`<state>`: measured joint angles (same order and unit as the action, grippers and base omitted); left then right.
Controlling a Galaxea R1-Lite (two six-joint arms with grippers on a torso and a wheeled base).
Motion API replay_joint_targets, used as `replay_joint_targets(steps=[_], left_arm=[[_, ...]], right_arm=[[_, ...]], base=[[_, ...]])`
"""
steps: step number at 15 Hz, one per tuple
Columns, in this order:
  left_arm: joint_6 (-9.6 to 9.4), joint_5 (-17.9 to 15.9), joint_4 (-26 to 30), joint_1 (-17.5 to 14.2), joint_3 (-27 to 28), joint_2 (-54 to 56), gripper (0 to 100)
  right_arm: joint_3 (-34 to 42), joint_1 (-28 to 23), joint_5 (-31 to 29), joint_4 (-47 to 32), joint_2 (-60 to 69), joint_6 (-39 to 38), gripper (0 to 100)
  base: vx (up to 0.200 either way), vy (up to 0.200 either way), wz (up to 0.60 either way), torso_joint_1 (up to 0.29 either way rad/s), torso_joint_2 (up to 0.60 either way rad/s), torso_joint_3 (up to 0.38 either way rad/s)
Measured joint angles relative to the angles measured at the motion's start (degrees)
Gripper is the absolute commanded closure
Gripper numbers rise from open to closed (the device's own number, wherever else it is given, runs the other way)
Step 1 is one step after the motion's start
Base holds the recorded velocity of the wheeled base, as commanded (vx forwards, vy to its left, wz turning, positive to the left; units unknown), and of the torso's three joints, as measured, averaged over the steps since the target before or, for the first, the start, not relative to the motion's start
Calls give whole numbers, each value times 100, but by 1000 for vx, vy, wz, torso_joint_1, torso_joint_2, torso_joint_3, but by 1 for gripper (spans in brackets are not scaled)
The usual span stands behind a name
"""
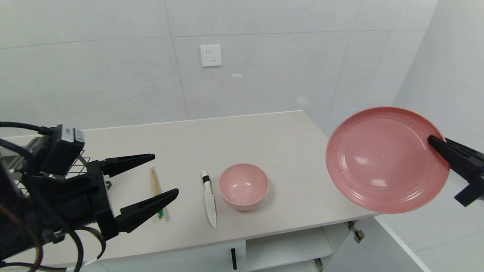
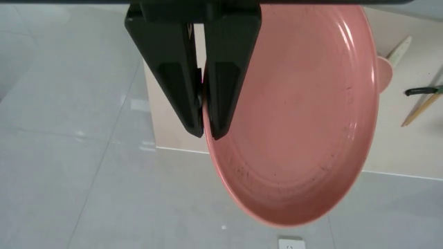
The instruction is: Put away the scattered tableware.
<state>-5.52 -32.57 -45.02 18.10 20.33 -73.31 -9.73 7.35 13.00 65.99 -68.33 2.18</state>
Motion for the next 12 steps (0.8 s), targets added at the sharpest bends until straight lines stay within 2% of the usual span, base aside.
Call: replay_joint_targets(steps=[3,4,5,7,12], left_arm=[[99,217,-9,107,336,-783,0],[213,349,-17,121,428,-979,0],[441,468,-20,133,496,-1156,0],[647,591,-83,174,649,-1462,0],[766,1044,-241,386,1241,-2365,0]], right_arm=[[55,89,5,55,-121,-13,100],[105,157,5,128,-196,-11,100],[122,234,6,191,-254,-13,100],[133,297,9,197,-322,-11,100],[119,315,9,205,-355,-9,100]], base=[[0,0,0,0,0,0],[0,0,0,0,0,0],[0,0,0,0,0,0],[0,0,0,0,0,0],[0,0,0,0,0,0]])
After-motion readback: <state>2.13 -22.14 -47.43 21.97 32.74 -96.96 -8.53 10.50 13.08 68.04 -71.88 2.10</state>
